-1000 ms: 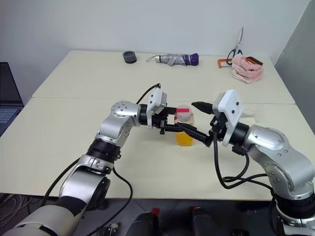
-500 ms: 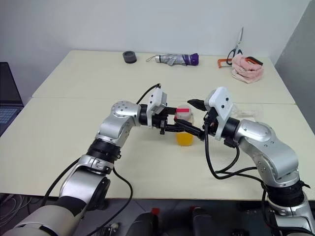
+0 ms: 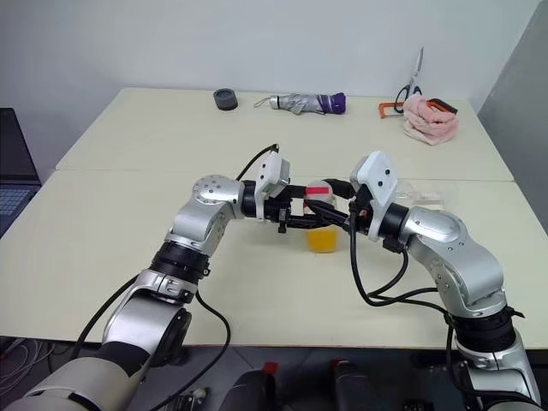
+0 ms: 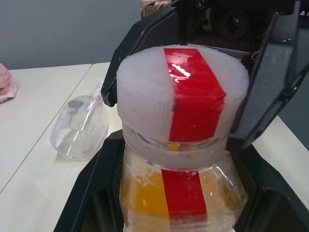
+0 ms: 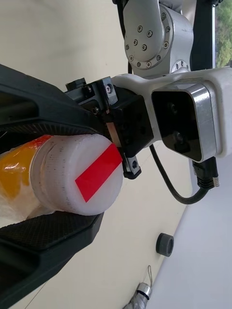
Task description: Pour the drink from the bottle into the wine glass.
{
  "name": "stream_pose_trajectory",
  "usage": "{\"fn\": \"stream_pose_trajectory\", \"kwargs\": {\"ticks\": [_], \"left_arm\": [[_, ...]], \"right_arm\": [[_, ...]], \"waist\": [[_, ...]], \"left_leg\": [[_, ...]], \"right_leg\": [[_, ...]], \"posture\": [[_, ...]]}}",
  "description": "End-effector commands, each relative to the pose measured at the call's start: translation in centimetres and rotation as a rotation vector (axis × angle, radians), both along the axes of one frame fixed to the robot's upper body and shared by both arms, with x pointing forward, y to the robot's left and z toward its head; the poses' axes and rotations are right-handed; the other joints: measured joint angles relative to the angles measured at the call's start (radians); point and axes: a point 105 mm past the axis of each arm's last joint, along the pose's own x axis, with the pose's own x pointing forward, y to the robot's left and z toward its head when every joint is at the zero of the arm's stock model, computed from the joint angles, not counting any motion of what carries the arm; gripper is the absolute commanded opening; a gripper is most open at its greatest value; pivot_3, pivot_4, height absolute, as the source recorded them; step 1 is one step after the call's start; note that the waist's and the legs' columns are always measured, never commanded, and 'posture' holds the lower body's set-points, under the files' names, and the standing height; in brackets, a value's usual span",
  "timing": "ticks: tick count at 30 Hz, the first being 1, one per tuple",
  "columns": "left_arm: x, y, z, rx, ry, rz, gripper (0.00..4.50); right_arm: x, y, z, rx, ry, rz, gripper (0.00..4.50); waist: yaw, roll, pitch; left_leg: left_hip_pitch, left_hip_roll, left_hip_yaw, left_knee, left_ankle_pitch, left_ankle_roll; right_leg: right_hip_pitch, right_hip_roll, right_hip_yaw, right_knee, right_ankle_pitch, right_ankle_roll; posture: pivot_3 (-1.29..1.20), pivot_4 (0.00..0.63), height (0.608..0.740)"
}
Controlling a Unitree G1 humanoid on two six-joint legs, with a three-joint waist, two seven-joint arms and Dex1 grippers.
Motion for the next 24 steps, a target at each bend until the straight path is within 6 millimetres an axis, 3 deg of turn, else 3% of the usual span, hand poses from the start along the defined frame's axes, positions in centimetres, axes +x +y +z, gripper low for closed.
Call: {"fn": "stream_pose_trajectory", "kwargs": {"ticks": [1,4,10,17,20,24], "left_arm": [[-0.5,-0.3,1.5,-0.038,-0.056,-0.023,2.21],[-0.5,-0.3,1.5,-0.039,-0.055,-0.024,2.21],[-0.6,-0.4,1.4,-0.041,-0.053,-0.026,2.21],[-0.7,-0.4,1.5,-0.042,-0.054,-0.025,2.21],[-0.6,-0.3,1.5,-0.044,-0.055,-0.018,2.21],[-0.5,0.0,1.5,-0.046,-0.057,-0.005,2.21]], "right_arm": [[-0.6,0.4,1.6,-0.004,-0.109,0.027,1.86],[-0.7,0.5,1.5,-0.041,-0.161,0.03,1.86],[-1.4,0.5,2.0,0.178,-0.022,0.079,1.84],[-1.4,0.0,2.2,0.168,-0.049,0.042,1.72],[-1.5,-0.7,2.7,0.163,-0.094,-0.001,1.72],[-2.5,-3.7,3.2,0.134,-0.114,-0.094,1.72]], "waist": [[0.0,0.0,0.0],[0.0,0.0,0.0],[0.0,0.0,0.0],[0.0,0.0,0.0],[0.0,0.0,0.0],[0.002,0.0,0.0]], "left_leg": [[0.0,0.0,0.0,0.0,0.0,0.0],[0.0,0.0,0.0,0.0,0.0,0.0],[0.0,0.0,0.0,0.0,0.0,0.0],[0.0,0.0,0.0,0.0,0.0,0.0],[0.0,0.0,0.0,0.0,0.0,0.0],[0.0,-0.001,0.0,0.0,0.0,0.0]], "right_leg": [[0.0,0.0,0.0,0.0,0.0,0.0],[0.0,0.0,0.0,0.0,0.0,0.0],[0.0,0.0,0.0,0.0,0.0,0.0],[0.0,0.0,0.0,0.0,0.0,0.0],[0.0,0.0,0.0,0.0,0.0,0.0],[0.0,-0.001,0.0,0.0,0.0,0.0]], "posture": [[0.0,0.15,0.74],[0.0,0.15,0.74],[0.0,0.15,0.74],[0.0,0.15,0.74],[0.0,0.15,0.74],[0.0,0.15,0.74]]}}
